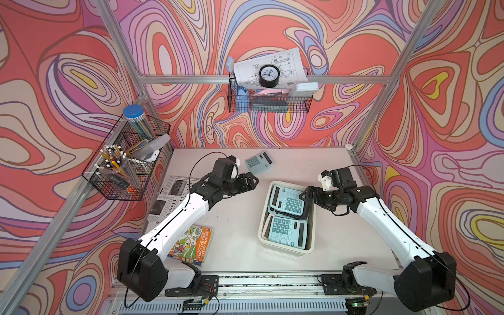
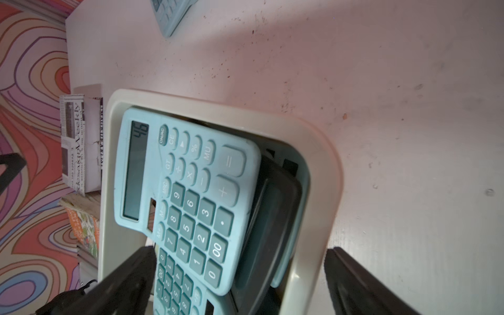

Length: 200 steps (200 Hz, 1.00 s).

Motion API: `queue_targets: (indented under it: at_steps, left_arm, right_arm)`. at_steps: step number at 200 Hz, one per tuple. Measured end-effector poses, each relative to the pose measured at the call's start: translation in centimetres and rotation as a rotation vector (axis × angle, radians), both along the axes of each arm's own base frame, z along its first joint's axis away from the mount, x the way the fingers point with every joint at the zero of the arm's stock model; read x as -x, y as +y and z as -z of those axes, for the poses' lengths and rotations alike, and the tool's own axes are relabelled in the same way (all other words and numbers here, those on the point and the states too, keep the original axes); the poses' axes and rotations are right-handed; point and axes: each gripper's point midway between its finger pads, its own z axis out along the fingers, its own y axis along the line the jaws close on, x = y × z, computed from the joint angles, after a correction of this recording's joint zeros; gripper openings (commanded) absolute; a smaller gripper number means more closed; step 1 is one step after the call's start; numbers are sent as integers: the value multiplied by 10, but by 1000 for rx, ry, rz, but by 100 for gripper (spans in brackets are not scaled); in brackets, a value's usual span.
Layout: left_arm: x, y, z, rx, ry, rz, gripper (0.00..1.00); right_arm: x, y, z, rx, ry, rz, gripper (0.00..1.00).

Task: Put the calculator in the storage box
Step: Adjust the storage box at the center of the board.

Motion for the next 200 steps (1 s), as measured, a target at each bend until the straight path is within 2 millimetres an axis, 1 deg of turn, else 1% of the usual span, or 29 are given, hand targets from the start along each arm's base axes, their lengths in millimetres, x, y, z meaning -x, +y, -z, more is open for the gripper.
queue_targets:
  at_steps: [14, 30, 53, 74, 91, 106, 127, 151, 178, 200]
  left_arm:
    - [2, 23, 13, -2, 30, -48, 82]
    - [9, 35, 25, 2, 57, -68, 82]
    - [27, 38, 42, 15, 98, -60, 82]
    - [41, 42, 63, 28, 143, -63, 82]
    - [48, 47, 79, 35, 181, -83, 82]
    - [51, 49, 89, 43, 204, -99, 83]
    - [50, 47, 91, 82, 205, -112, 82]
    - [49, 41, 86, 175, 189, -125, 82]
    - [63, 25, 83, 269, 189, -114, 83]
    - [73, 6, 71, 320, 179, -72, 83]
  right_arm:
    - [0, 5, 3, -30, 17, -15, 97]
    - [-3, 11, 7, -63, 34, -31, 96]
    - [-9, 20, 10, -112, 46, -45, 96]
    - [-17, 29, 10, -164, 48, -55, 96]
    - [-23, 35, 11, -204, 57, -60, 96]
    - [-28, 40, 12, -235, 64, -60, 96]
    - [-37, 48, 12, -286, 72, -57, 96]
    - [-45, 53, 12, -330, 71, -48, 96]
    - [-47, 51, 12, -319, 64, -28, 97]
    - [-44, 43, 10, -269, 34, -13, 98]
